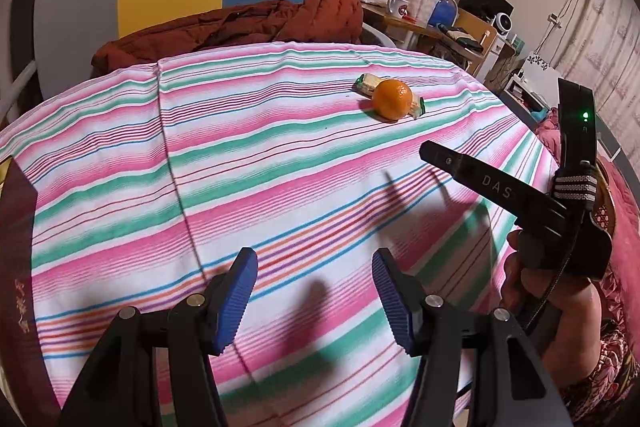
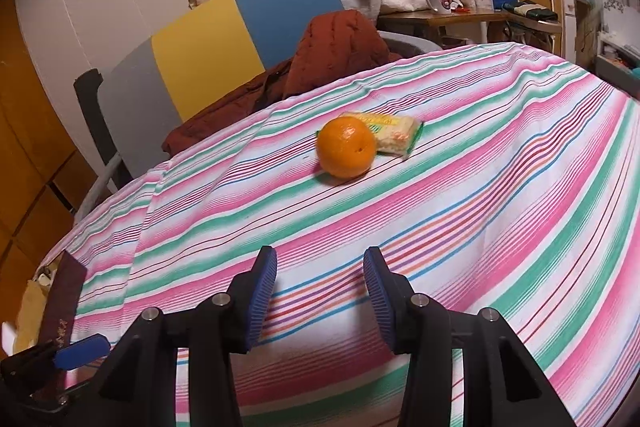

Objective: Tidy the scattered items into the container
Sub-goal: 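Move both tools back toward the orange and the cracker pack, then grasp the orange with the left tool while the right tool grasps the WEIDAN cracker pack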

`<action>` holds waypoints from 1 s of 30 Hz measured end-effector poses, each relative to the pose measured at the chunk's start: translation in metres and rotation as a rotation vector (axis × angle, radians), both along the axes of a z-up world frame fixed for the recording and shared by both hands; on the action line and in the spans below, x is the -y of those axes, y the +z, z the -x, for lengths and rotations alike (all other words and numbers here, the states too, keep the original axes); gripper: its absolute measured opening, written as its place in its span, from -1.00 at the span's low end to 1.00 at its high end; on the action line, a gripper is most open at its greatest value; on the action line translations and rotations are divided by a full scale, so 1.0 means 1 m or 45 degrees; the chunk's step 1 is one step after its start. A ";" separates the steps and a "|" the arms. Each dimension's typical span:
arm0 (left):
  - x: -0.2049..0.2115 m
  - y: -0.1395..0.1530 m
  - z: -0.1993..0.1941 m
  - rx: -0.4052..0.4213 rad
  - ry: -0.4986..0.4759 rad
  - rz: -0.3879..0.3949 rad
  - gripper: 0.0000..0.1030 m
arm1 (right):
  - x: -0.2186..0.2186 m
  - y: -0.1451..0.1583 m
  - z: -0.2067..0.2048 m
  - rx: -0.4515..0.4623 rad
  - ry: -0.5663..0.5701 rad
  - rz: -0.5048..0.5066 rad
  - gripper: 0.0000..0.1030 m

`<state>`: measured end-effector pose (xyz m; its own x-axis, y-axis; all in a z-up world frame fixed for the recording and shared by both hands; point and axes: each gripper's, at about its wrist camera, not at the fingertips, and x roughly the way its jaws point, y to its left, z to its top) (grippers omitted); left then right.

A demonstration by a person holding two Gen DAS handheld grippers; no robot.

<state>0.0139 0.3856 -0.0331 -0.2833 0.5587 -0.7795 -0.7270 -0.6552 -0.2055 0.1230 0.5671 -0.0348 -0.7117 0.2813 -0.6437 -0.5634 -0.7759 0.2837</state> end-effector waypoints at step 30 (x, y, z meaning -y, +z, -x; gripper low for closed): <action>-0.229 -0.012 0.069 -0.110 -0.241 0.079 0.33 | -0.102 -0.018 -0.009 0.043 -0.241 0.051 0.32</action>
<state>-0.0547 0.6147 -0.0451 -0.2449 0.5598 -0.7916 -0.8514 -0.5148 -0.1007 0.1317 0.6691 -0.0527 -0.6262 0.3818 -0.6798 -0.7080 -0.6435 0.2908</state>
